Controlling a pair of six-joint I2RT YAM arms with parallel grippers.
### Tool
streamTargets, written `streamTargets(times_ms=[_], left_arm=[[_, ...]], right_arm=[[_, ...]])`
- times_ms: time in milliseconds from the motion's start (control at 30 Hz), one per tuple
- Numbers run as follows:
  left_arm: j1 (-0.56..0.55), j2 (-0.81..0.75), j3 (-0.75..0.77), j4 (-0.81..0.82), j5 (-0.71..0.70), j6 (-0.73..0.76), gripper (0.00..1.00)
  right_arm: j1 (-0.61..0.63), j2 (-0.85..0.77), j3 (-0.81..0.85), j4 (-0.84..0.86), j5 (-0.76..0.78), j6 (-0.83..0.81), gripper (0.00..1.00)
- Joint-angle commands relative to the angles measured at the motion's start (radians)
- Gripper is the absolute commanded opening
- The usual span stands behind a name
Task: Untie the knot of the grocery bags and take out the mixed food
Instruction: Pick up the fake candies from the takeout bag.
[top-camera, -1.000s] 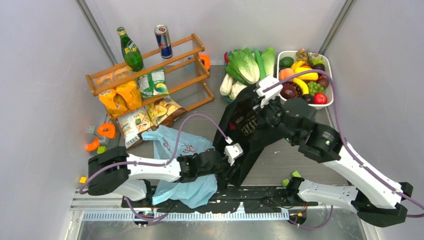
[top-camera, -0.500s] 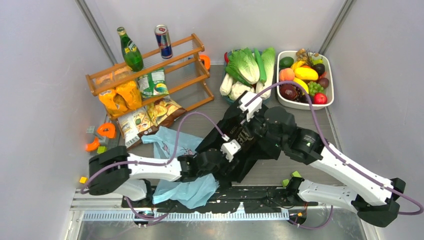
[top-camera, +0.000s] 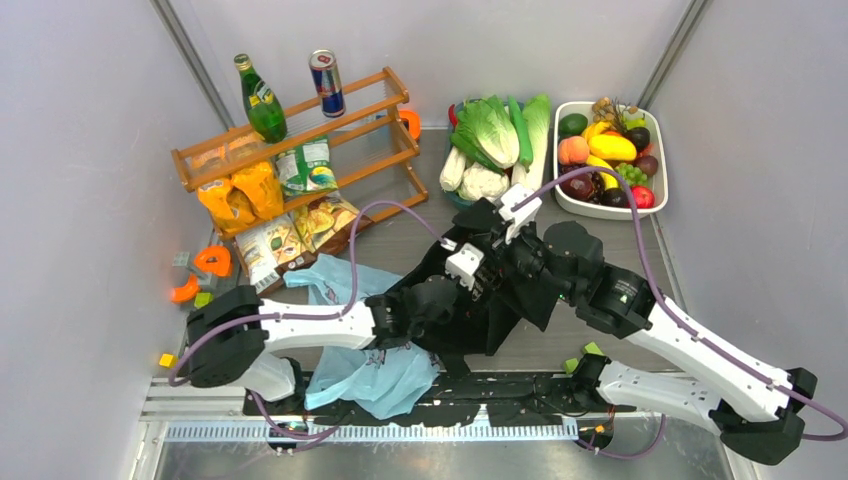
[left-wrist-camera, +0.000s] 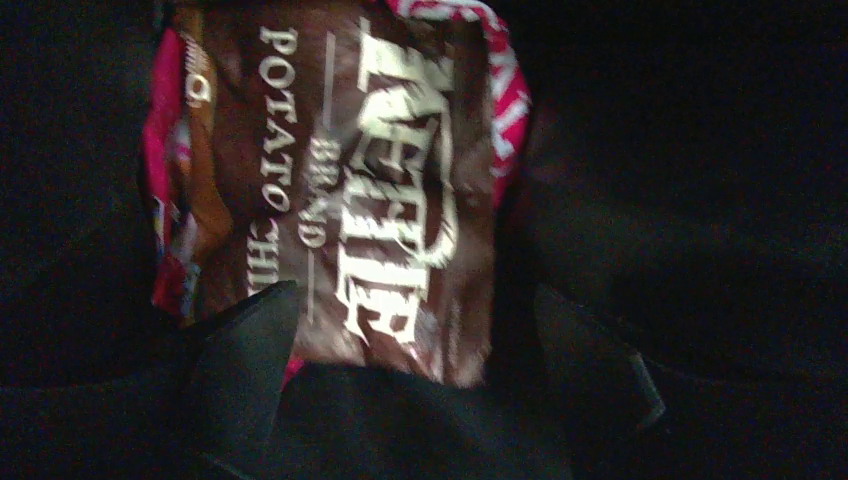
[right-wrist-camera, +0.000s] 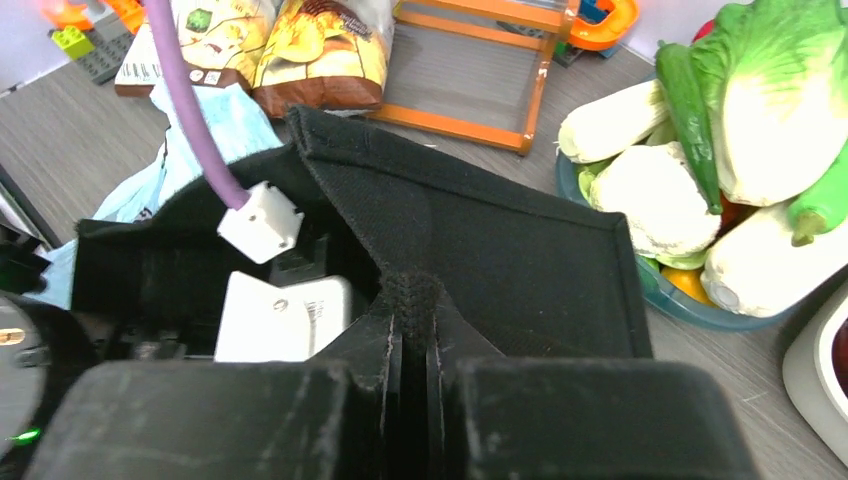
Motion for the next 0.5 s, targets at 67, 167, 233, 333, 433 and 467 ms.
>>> streamTargets(times_ms=[67,167,233,333,433,467], left_arm=[[0.079,0.107,0.056,0.136,-0.076,0.032,0.97],[0.117,0.135,0.033,0.182,0.013,0.049,1.00],[0.129,0.157,0.019,0.219,0.071,0.076,0.99],[0.128,0.206,0.041,0.204,0.142,0.099,1.00],[0.129,0.256,0.060,0.182,0.207,0.099,0.96],[0.128,0.269,0.064,0.178,0.222,0.090,0.92]], right_arm=[[0.015,-0.081,0.011,0.119,-0.039,0.077,0.05],[0.014,-0.101,0.016,0.103,-0.042,0.079,0.05],[0.014,-0.107,0.016,0.100,-0.042,0.079,0.05],[0.014,-0.114,0.009,0.101,-0.039,0.080,0.05],[0.014,-0.115,0.003,0.106,-0.035,0.079,0.05],[0.014,-0.116,0.001,0.108,-0.034,0.080,0.05]])
